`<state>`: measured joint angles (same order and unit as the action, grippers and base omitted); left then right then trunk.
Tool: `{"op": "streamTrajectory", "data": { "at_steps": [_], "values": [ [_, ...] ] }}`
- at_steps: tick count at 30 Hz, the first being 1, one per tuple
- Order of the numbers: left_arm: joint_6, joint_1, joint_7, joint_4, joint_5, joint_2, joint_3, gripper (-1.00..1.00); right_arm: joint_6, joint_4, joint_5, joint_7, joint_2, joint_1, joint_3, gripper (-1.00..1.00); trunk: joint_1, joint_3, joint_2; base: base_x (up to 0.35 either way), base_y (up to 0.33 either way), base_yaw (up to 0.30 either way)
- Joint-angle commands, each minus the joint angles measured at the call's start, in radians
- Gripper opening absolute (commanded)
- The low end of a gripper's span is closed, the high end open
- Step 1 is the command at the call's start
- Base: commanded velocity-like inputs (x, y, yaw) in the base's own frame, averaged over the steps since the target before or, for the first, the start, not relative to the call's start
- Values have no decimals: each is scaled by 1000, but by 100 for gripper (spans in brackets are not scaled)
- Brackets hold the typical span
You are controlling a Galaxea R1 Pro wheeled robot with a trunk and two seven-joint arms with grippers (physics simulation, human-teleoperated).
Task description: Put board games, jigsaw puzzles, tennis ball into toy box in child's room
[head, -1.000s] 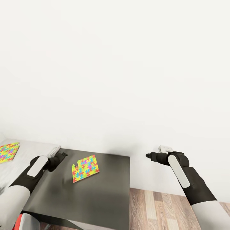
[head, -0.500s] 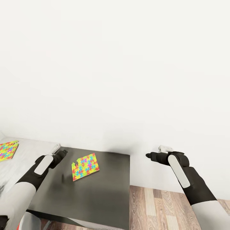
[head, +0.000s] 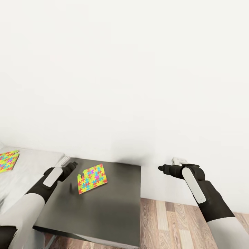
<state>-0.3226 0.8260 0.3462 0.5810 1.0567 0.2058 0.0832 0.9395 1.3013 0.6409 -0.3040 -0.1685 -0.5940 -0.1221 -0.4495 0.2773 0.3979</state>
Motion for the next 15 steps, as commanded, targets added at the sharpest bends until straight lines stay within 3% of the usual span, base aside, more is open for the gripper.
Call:
{"op": "streamTrajectory", "data": {
  "at_steps": [1,15],
  "values": [
    [0,1,8,1,8,1,7,100,2,1,10,-10,-1,-1,-2,100,-1,4,2,0,0,0],
    [1,2,5,-5,18,0,3,100,1,5,10,-11,-1,-1,0,100,-1,21,2,0,0,0]
  ]
}}
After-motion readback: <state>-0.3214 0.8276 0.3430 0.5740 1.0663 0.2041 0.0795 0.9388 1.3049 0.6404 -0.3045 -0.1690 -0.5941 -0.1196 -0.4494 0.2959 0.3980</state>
